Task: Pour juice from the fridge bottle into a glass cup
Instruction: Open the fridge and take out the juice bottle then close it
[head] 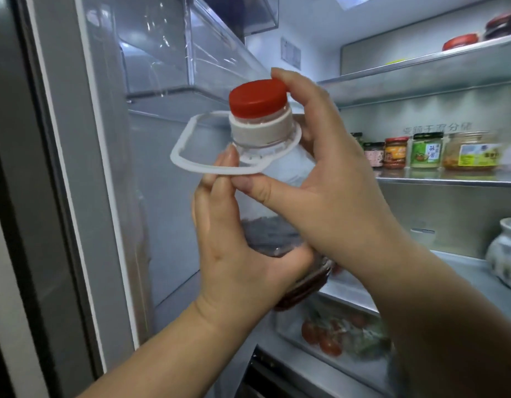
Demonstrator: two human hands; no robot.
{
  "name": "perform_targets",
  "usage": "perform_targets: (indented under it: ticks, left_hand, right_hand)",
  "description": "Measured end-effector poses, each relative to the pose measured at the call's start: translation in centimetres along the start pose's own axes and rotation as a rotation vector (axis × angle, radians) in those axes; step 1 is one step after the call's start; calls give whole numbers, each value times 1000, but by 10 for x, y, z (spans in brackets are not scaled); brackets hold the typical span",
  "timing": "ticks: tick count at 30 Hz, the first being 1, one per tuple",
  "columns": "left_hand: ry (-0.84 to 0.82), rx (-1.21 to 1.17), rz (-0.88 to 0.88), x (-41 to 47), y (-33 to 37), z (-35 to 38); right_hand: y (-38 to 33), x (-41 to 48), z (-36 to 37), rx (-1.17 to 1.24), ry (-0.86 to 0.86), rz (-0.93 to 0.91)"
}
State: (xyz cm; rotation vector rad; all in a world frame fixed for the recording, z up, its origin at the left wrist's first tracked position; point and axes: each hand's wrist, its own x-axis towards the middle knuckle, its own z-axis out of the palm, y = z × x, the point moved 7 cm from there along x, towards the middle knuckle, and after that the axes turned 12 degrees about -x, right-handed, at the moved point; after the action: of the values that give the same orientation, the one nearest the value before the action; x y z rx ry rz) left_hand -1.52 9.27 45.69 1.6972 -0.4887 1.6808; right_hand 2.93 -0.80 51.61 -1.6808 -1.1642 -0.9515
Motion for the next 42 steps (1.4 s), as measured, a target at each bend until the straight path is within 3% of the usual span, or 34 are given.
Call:
perform_targets:
  ticks: [10, 15, 21, 25, 30, 34, 42]
  left_hand:
    - [-218, -305, -291, -41, 2, 63]
    - [-341, -462, -389, -69, 6, 90]
    - [-493, -681, -383, -80, 35, 119]
    - [-557, -614, -366, -93, 48, 138]
    - [-733, -528, -473, -127, 69, 165]
    - [-837, -507, -543, -156, 81, 182]
    - [-941, -448, -493, -174, 101, 186]
  right_hand:
    - [36, -30, -44, -387, -159, 200]
    - [56, -63, -62, -385, -261, 338]
    - [64, -89, -91, -449, -238, 376]
    - [67, -114, -110, -473, -188, 377]
    - [76, -160, -145, -559, -38, 473]
    - [86, -188, -163, -574, -18, 515]
    - [82, -214, -182, -595, 51, 503]
